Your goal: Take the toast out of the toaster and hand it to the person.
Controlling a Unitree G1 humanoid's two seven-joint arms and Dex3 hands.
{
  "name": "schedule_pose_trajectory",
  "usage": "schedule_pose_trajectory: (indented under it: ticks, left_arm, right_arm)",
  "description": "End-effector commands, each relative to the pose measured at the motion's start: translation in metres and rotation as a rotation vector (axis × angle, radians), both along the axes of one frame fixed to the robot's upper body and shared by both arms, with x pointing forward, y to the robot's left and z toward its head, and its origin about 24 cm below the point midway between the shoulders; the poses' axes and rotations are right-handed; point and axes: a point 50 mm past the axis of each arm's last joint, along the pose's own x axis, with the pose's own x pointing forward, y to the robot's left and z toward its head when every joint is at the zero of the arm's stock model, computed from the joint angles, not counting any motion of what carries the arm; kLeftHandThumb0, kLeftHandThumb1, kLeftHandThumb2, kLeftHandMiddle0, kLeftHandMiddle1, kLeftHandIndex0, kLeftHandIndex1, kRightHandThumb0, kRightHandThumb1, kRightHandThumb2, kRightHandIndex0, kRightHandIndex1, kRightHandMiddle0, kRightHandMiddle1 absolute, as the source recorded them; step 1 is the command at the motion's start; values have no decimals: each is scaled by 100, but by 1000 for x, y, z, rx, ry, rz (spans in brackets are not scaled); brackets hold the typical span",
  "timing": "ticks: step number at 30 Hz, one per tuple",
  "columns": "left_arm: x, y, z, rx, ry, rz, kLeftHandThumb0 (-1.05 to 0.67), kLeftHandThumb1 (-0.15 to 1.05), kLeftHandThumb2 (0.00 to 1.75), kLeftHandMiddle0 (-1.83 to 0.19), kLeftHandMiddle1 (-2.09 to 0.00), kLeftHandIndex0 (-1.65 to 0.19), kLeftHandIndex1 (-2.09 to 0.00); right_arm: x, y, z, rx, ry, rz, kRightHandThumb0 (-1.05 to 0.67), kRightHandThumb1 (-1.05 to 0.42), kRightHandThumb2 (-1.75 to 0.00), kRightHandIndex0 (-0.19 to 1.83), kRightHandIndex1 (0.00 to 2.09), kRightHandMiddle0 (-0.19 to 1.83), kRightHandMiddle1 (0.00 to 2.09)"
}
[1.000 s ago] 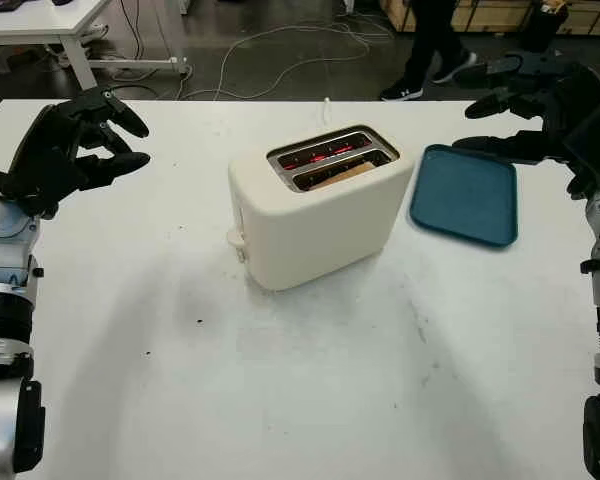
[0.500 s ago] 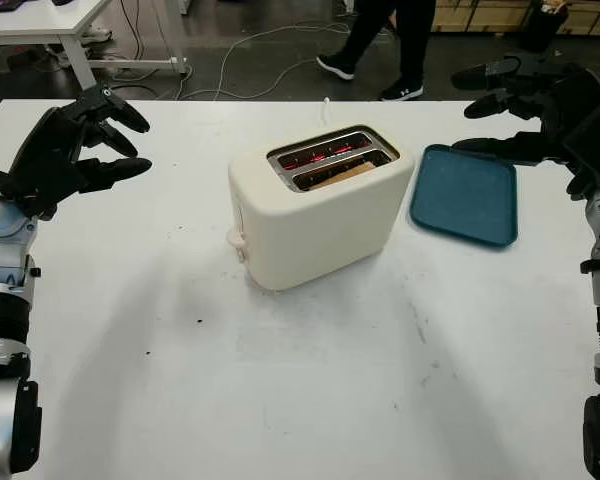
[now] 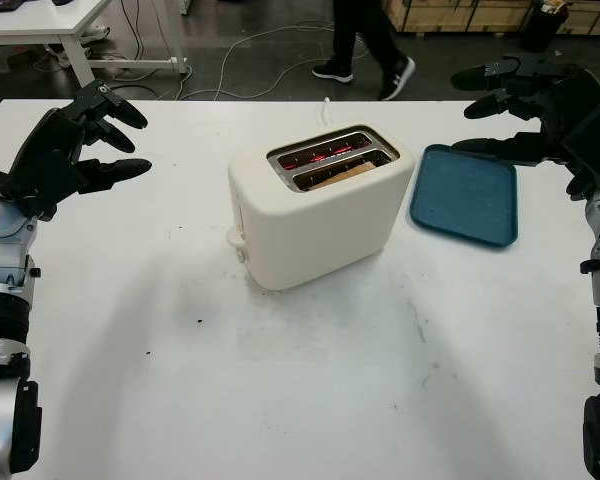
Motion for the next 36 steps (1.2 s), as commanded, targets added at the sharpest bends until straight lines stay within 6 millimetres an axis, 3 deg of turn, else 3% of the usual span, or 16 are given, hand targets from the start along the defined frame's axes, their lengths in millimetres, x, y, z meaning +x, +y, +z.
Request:
schedule_pose_trajectory:
  ticks: [1,36]
  left_arm:
    - [-3,2,0,-14,-5,2,-105,92,4,-17,-159,-13,-150]
    - [-1,1,1,-17,-33,-5,-105,91,0,-23,-152,-18,-143]
  right_arm:
    - [-1,0,0,9,0,-3,-34,-62,0,35,106,66,37]
    - [2,0,-1,62,-9,13,-13,-66,-1,31,108,63,39]
